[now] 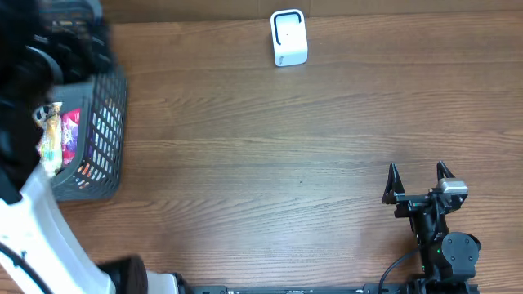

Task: Scan the item barcode
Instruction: 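Reach the left gripper down into the grey basket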

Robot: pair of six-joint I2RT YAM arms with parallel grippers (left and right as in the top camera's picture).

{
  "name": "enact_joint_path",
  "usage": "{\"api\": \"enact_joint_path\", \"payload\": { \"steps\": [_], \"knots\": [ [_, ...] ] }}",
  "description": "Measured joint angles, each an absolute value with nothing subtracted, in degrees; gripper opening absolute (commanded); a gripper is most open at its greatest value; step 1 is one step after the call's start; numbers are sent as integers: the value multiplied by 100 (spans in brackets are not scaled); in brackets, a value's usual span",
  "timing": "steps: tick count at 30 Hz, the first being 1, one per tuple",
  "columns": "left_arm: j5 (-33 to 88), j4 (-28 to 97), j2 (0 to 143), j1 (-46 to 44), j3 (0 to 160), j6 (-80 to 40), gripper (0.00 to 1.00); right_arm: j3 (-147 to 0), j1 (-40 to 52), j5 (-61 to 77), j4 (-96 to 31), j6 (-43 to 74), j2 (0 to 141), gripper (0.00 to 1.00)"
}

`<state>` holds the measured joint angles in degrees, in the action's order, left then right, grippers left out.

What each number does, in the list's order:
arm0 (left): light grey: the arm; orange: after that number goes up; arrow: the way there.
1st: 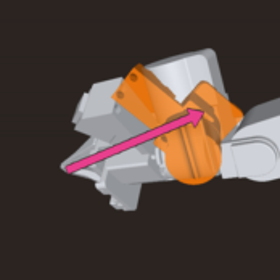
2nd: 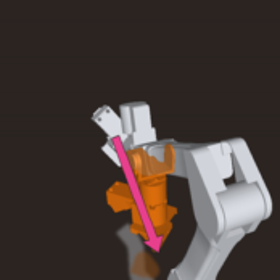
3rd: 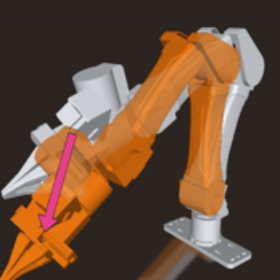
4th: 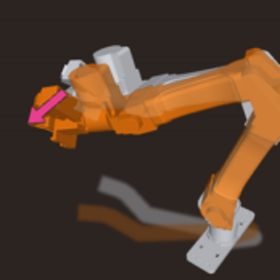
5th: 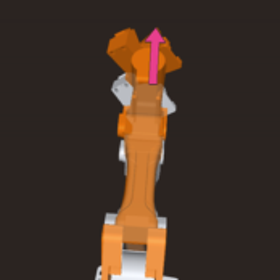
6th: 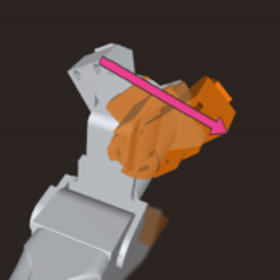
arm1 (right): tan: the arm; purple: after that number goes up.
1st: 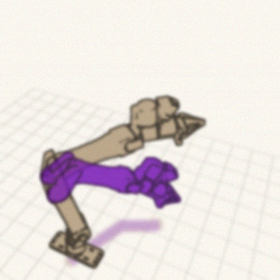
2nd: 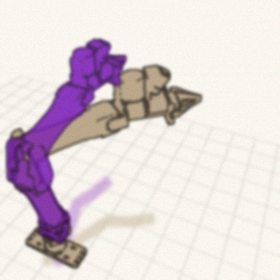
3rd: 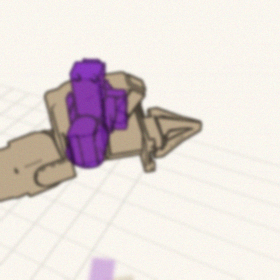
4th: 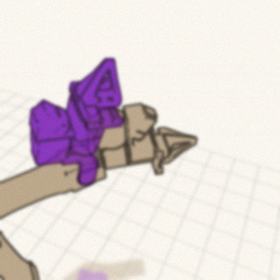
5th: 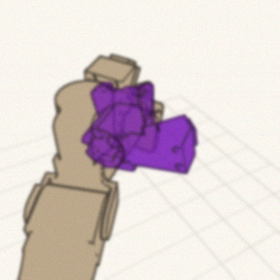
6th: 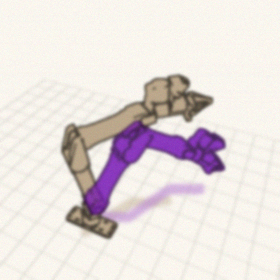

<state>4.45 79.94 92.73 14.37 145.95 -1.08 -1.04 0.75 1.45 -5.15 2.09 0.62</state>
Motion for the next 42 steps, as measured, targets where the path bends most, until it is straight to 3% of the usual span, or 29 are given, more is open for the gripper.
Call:
{"api": "enact_joint_path", "payload": {
  "steps": [5, 14, 42],
  "knots": [
    [128, 7861, 9629, 2523, 15109, -294, 100, -104, 73, 145, -515, 209, 62, 100],
    [-165, 7983, 10197, 3395, 14986, -329, 100, -104, 73, 143, -515, 211, 62, 100],
    [-1400, 7669, 12339, 3540, 12300, 775, 100, -106, 75, 148, -515, 211, 62, 100]
  ]
}}
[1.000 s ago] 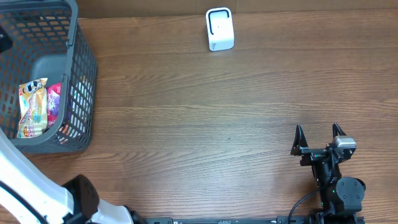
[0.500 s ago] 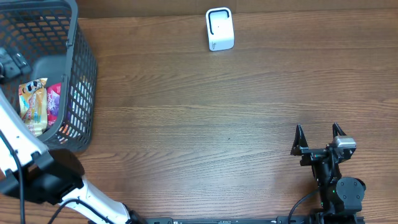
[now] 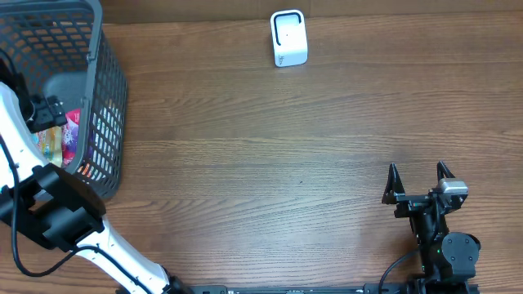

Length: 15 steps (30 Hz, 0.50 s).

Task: Scan the item barcode
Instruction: 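Reach the left gripper down into the grey basket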

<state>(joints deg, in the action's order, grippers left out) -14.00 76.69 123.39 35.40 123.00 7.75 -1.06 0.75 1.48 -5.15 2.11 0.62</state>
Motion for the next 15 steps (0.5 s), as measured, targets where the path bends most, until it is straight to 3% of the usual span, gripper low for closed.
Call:
{"api": "enact_joint_path", "payload": {
  "steps": [9, 11, 12, 13, 15],
  "knots": [
    [-1433, 7496, 12884, 3540, 12127, 814, 97, -106, 75, 145, -515, 209, 62, 100],
    [-1387, 7494, 12984, 3540, 12119, 814, 84, -104, 75, 145, -515, 209, 62, 100],
    [-1339, 7481, 13032, 3540, 12119, 847, 73, -106, 73, 145, -517, 211, 62, 100],
    [-1306, 7467, 13078, 3540, 12119, 854, 59, -104, 73, 143, -517, 211, 62, 100],
    [-1284, 7452, 13137, 3540, 12119, 904, 19, -104, 75, 145, -517, 211, 62, 100]
  ]
}}
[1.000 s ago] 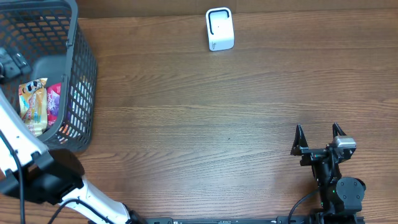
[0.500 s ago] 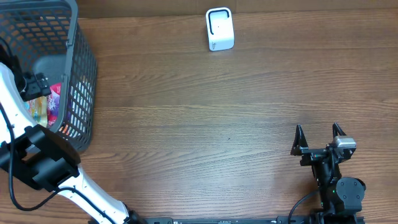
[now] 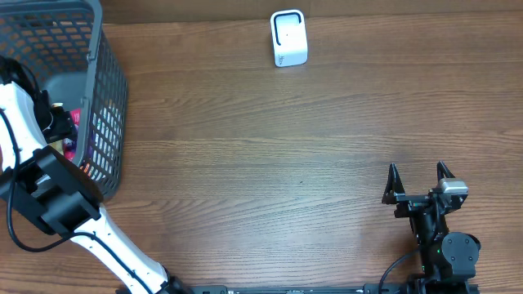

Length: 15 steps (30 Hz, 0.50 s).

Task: Scan the item barcode
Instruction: 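Reach the left gripper down into the grey basket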

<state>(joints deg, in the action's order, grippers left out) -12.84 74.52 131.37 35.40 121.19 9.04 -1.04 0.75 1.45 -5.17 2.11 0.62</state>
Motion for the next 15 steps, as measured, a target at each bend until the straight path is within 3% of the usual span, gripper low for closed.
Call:
{"api": "enact_joint_path", "payload": {
  "steps": [1, 9, 15],
  "knots": [
    [-1310, 7452, 13150, 3542, 12119, 897, 4, -104, 73, 145, -515, 211, 62, 100],
    [-1417, 7474, 13148, 3573, 12178, 849, 4, -104, 73, 145, -517, 211, 62, 100],
    [-1260, 7642, 13141, 3573, 12376, 174, 4, -104, 75, 148, -515, 211, 62, 100]
  ]
}}
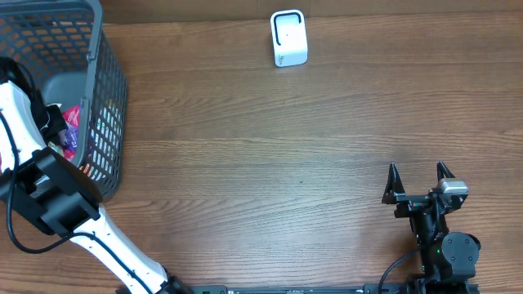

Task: Scan the item barcode
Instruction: 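Reach the left gripper down into the grey basket, then grasp the yellow snack packet inside the basket with the left gripper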

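A white barcode scanner [288, 37] stands at the far edge of the table, near the middle. A grey mesh basket [114, 82] sits at the far left and holds a pink packet [72, 117], mostly covered by my left arm. My left gripper [54, 122] reaches down into the basket, right at the packet. Its fingers are hidden under the wrist, so its state does not show. At the near right, my right gripper [417, 168] rests open with nothing between its fingers.
Brown wooden tabletop [261, 163] lies between the basket, the scanner and the right arm. The white link of the left arm [24, 139] crosses the basket's near side.
The left wrist has shifted slightly inside the basket, so a little more of the pink packet shows. The right arm has not moved.
The left arm was first high and blurred over the basket, with a yellow and pink packet showing inside. It then stood lower, with the gripper above the packet. After that it was down on the packet, hiding most of it, where it stays now.
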Robot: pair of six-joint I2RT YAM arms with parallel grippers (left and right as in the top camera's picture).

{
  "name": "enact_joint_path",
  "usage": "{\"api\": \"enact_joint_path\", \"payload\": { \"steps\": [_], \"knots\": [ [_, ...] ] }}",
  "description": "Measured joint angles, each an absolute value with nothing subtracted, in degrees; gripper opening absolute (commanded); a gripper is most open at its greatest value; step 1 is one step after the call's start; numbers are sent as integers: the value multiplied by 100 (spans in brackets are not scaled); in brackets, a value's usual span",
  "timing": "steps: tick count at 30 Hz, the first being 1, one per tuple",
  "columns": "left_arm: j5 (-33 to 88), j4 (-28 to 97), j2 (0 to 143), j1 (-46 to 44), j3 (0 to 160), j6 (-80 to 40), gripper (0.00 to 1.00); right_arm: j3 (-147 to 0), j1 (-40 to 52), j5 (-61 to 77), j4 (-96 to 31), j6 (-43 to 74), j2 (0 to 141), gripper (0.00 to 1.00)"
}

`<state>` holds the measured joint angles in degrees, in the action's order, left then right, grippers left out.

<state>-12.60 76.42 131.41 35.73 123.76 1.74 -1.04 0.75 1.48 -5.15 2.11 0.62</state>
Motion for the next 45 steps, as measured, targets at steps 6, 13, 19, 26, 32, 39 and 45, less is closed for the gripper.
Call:
{"api": "enact_joint_path", "payload": {
  "steps": [6, 13, 19, 26, 32, 39, 45],
  "knots": [
    [-760, 7839, 12776, 3575, 12905, -589, 4, -104, 75, 143, -517, 211, 62, 100],
    [370, 7690, 11288, 3570, 13375, -893, 4, -106, 73, 145, -517, 209, 62, 100],
    [648, 7793, 10516, 3562, 13533, -915, 4, -104, 75, 145, -513, 209, 62, 100],
    [-64, 8088, 10669, 3562, 13183, -917, 4, -104, 73, 148, -515, 209, 62, 100],
    [-805, 7948, 11139, 3568, 12278, -932, 4, -104, 73, 145, -515, 209, 62, 100],
    [-987, 7839, 11620, 3568, 12057, -941, 9, -104, 73, 143, -517, 209, 62, 100],
    [-1022, 7811, 11616, 3568, 12057, -952, 6, -104, 73, 145, -517, 209, 62, 100]
  ]
}}
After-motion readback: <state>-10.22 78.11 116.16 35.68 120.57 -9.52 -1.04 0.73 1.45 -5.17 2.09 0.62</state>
